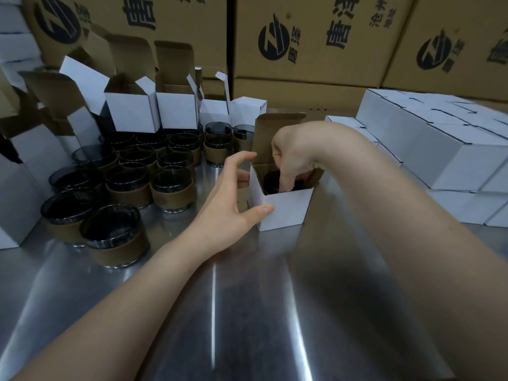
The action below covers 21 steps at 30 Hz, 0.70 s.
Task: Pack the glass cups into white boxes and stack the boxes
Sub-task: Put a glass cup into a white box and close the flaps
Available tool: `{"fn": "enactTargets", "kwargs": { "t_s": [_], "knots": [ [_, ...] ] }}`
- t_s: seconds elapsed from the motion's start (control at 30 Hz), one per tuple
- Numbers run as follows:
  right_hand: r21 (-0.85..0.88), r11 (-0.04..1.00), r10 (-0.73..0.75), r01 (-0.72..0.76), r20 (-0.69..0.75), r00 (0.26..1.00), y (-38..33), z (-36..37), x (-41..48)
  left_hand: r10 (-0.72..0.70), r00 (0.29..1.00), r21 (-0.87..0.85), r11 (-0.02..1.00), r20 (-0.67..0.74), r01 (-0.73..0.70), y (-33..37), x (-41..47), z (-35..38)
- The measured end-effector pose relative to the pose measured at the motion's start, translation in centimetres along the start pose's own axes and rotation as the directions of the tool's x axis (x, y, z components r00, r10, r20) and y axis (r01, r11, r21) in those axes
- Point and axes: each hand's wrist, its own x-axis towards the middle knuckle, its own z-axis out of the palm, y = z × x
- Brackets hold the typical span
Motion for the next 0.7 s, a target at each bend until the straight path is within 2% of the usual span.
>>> {"fn": "enactTargets", "kwargs": {
  "t_s": [0.2,0.33,0.4,0.47,0.57,0.63,0.7],
  "knots": [
    [0.036,0.999,-0.014,0.014,-0.006,1.000,-0.2,0.2,-0.4,-0.011,1.000,0.017,1.000,-0.005,0.011,-0.1,0.0,0.0],
    [0.187,0.981,-0.041,0.055,-0.079,0.996,0.7,0.6,-1.4,-0.014,1.000,0.012,1.000,-0.004,0.014,-0.1,0.0,0.0],
    [0.291,0.953,-0.042,0.091,-0.171,0.984,1.4,1.0,-1.8,-0.017,1.000,0.001,1.000,0.004,0.017,-0.1,0.1,0.0],
    [0.469,0.869,0.006,0.159,-0.332,0.943,2.5,1.4,-2.1,-0.020,1.000,-0.014,1.000,0.018,0.020,-0.3,0.1,-0.1],
    [0.689,0.665,0.214,0.287,-0.544,0.811,4.6,2.5,-2.2,-0.031,0.999,-0.025,0.999,0.036,0.032,-0.3,0.0,-0.1],
    [0.771,0.543,0.354,0.333,-0.569,0.742,5.7,3.8,-1.9,-0.040,0.998,-0.026,0.999,0.052,0.041,-0.3,0.0,0.0],
    [0.861,0.368,0.388,0.351,-0.485,0.784,6.3,5.4,-1.3,-0.046,0.997,-0.008,0.999,0.068,0.047,-0.4,0.1,0.0]
  ]
}}
